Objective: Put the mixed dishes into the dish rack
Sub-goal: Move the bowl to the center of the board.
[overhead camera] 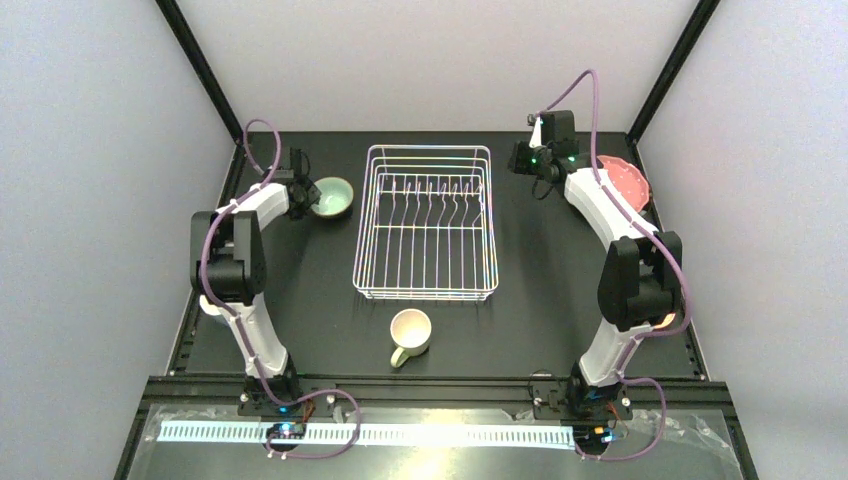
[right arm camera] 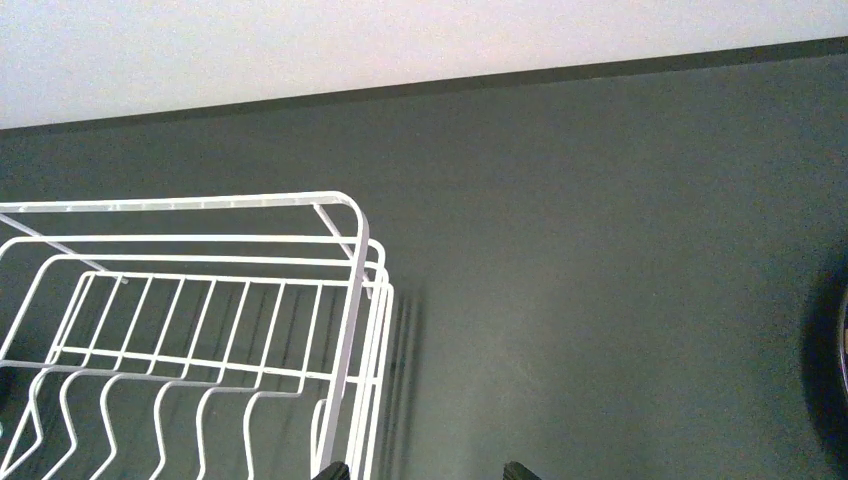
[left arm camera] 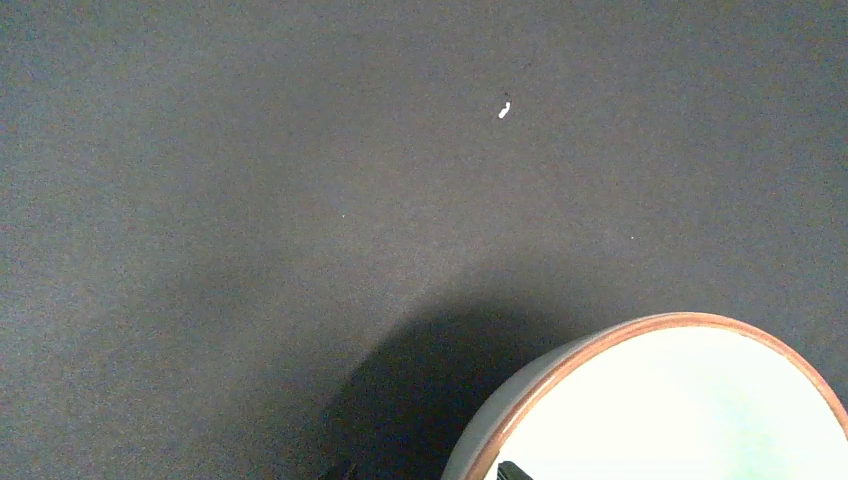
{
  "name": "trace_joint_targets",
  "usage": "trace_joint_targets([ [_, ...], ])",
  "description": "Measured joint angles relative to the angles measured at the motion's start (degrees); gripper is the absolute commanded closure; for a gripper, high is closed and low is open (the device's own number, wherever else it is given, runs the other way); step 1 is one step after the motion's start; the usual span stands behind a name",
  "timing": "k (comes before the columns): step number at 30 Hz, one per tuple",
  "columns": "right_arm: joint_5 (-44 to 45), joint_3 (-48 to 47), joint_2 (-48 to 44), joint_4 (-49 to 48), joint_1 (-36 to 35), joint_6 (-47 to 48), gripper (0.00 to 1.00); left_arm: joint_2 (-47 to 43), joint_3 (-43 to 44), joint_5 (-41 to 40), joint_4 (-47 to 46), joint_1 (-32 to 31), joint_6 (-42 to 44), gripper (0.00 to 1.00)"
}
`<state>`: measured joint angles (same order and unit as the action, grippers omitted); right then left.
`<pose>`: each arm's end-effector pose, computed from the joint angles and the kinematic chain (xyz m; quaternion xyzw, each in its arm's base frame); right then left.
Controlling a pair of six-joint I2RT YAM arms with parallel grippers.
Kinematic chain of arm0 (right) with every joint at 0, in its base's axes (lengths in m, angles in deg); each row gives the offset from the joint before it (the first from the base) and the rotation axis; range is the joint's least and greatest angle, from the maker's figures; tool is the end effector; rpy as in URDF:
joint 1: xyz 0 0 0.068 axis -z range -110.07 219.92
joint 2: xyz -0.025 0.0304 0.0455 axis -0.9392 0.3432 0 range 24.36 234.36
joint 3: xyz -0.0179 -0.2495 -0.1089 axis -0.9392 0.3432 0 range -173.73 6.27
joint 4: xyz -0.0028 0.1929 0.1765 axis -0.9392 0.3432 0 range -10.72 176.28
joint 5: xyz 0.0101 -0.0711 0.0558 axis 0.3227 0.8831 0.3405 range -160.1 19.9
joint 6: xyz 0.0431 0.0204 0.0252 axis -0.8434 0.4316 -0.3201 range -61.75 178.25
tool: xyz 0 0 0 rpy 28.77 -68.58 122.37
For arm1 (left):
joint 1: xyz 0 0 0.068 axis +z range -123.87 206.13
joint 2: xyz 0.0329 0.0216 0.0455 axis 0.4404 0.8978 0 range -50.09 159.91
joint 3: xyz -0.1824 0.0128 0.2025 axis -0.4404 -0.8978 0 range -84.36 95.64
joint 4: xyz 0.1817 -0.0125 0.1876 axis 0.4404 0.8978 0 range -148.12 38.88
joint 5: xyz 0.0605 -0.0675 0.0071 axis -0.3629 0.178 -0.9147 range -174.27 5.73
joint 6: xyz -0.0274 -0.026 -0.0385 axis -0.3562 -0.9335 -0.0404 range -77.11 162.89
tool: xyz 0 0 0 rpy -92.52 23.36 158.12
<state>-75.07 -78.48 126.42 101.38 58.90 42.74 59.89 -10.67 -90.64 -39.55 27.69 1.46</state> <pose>0.4033 0.0818 0.2866 0.0168 0.9033 0.1361 0.4064 0.4059 0.0149 0.1756 -0.3644 0.8795 -0.0530 0.3015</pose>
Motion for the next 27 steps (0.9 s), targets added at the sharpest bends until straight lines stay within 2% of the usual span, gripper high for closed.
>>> trace_joint_targets([
  [3,0.00,0.00,0.00,0.15,0.00,0.00,0.12,0.52,0.00,0.33,-0.07,0.00,-0.28,0.40],
  [5,0.04,0.00,0.00,0.22,0.00,0.00,0.12,0.68,0.00,0.37,-0.13,0.00,-0.57,0.42],
  [6,0.11,0.00,0.00,0.22,0.00,0.00,0.12,0.70,0.00,0.39,-0.13,0.00,-0.61,0.46],
  [9,0.42,-0.02,0.00,0.31,0.00,0.00,0.12,0.72,0.00,0.48,-0.15,0.00,-0.76,0.67],
  [10,0.52,-0.04,0.00,0.39,0.00,0.00,0.12,0.72,0.02,0.44,-0.15,0.00,-0.76,0.70],
  [18,1.05,-0.09,0.02,1.05,0.00,0.00,0.12,0.74,0.20,-0.02,0.42,-0.02,-0.92,0.71],
  [20,1.03,-0.15,0.11,1.14,0.00,-0.02,0.12,0.74,0.48,-0.33,1.01,-0.02,-0.92,0.74],
  [22,0.98,-0.59,0.46,1.33,0.00,-0.02,0.12,0.74,0.98,-1.14,1.90,-0.02,-0.92,0.77],
  [27,0.39,-1.70,1.64,1.81,0.00,0.00,0.12,0.70,2.32,-4.22,4.70,0.00,-0.76,0.78],
])
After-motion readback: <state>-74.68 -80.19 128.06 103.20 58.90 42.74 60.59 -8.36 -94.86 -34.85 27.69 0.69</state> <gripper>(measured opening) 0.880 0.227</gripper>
